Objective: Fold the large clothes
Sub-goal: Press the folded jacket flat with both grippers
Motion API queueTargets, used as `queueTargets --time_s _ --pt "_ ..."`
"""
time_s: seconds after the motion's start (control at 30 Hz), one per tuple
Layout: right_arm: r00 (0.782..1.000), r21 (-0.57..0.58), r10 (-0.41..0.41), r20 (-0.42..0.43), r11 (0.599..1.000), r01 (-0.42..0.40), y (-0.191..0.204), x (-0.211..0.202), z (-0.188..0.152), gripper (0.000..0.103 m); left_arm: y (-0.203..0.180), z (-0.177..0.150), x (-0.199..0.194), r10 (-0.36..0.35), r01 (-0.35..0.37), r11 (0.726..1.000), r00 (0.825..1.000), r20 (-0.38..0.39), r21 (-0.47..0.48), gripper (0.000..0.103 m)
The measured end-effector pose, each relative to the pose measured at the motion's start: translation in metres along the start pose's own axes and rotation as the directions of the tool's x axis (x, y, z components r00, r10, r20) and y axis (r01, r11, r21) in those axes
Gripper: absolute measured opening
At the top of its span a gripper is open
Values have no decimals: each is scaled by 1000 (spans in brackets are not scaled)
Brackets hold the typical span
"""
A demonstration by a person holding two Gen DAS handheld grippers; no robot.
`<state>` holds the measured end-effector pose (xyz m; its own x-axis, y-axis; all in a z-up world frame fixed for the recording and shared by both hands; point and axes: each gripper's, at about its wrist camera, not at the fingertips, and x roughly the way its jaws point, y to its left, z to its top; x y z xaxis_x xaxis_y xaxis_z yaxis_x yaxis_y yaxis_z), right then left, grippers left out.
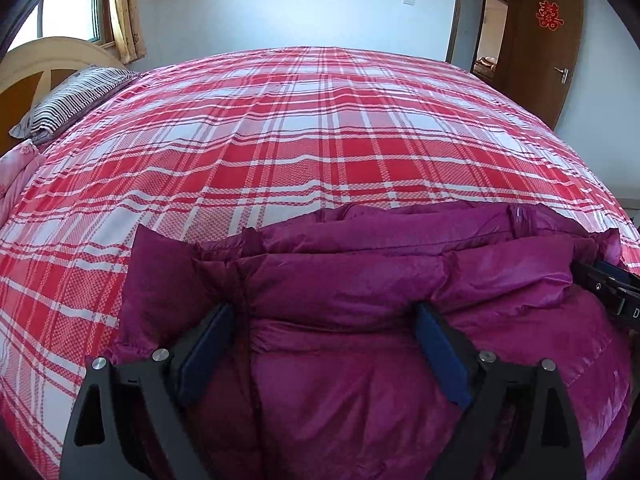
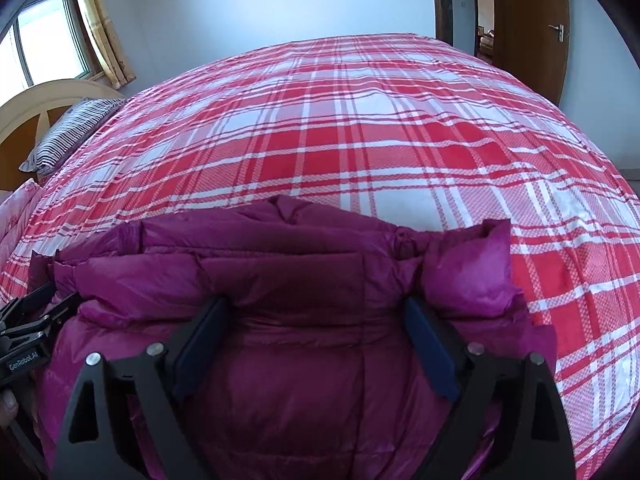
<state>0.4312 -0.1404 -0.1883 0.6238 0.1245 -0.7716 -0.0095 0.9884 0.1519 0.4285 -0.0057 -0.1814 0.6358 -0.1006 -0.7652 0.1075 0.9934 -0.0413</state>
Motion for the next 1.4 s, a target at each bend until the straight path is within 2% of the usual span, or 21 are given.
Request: queueTargets --time_s 0.2,0.43,0.93,1.27,1.33,1.4 --pt "1000 31 27 -5 999 -27 -5 3 2 95 3 0 3 -11 11 1000 1000 -13 -19 95" --pt "1000 48 15 -21 999 -14 -6 9 6 99 9 3 9 -38 36 998 999 -34 -54 98" --pt "997 33 -54 -62 998 56 0 22 13 103 9 7 19 -8 5 999 998 -56 -51 102" --pt "996 9 -75 -51 997 76 2 22 15 103 6 7 22 15 -17 999 998 -59 -34 102" --pt "995 18 -87 -42 996 88 1 11 16 87 6 7 22 18 -20 999 998 -57 -32 102" --pt "993 58 -112 22 992 110 5 -18 14 85 7 7 21 17 -19 999 998 -54 -35 102"
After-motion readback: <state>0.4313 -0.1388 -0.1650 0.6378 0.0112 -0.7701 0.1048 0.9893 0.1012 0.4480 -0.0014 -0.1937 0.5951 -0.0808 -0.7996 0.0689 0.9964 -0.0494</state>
